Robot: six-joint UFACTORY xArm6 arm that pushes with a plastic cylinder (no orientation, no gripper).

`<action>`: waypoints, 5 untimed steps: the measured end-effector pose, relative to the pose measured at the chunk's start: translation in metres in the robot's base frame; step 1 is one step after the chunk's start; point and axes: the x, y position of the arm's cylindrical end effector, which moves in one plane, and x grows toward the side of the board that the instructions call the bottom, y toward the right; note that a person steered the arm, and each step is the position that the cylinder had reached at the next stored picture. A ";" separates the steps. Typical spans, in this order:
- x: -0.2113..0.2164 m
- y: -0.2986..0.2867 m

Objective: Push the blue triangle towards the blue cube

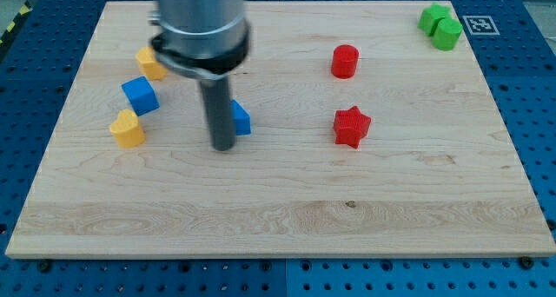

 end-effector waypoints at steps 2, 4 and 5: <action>0.010 0.060; -0.012 0.103; -0.014 0.056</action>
